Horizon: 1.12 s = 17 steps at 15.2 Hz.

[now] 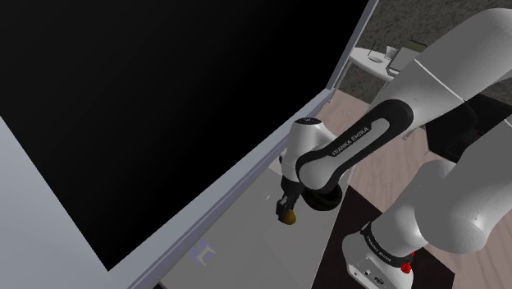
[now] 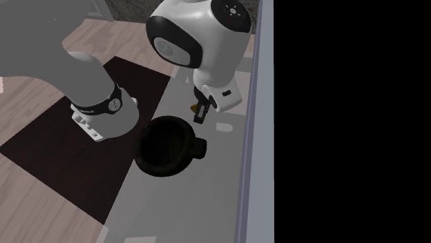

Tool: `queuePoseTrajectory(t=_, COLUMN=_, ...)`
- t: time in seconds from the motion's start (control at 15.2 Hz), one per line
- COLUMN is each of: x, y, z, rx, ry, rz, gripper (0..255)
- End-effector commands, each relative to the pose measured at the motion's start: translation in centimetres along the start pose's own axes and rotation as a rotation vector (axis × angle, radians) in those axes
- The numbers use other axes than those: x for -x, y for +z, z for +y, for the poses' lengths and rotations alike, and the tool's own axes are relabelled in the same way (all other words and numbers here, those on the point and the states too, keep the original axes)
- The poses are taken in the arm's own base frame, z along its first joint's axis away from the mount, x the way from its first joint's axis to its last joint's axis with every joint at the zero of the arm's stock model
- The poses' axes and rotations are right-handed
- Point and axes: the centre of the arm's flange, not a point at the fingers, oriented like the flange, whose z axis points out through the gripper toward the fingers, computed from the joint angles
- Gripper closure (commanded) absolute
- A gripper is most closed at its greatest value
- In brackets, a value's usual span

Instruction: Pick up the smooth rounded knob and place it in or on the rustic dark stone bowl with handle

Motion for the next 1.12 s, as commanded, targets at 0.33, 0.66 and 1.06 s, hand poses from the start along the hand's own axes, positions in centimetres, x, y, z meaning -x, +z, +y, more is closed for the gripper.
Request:
queuePoseTrajectory(t=0.33, x=0.0, y=0.0, z=0.0, rx=0.0, ry=0.0, rz=0.0, gripper=255)
queuePoseTrajectory(t=0.66, x=0.3, y=-1.0, z=-0.1, rx=0.0, ry=0.0, rz=0.0, gripper=255)
queuePoseTrajectory(t=1.06, x=1.0, y=-4.1, z=-0.5, rx=0.0, ry=0.0, rz=0.0, gripper=255)
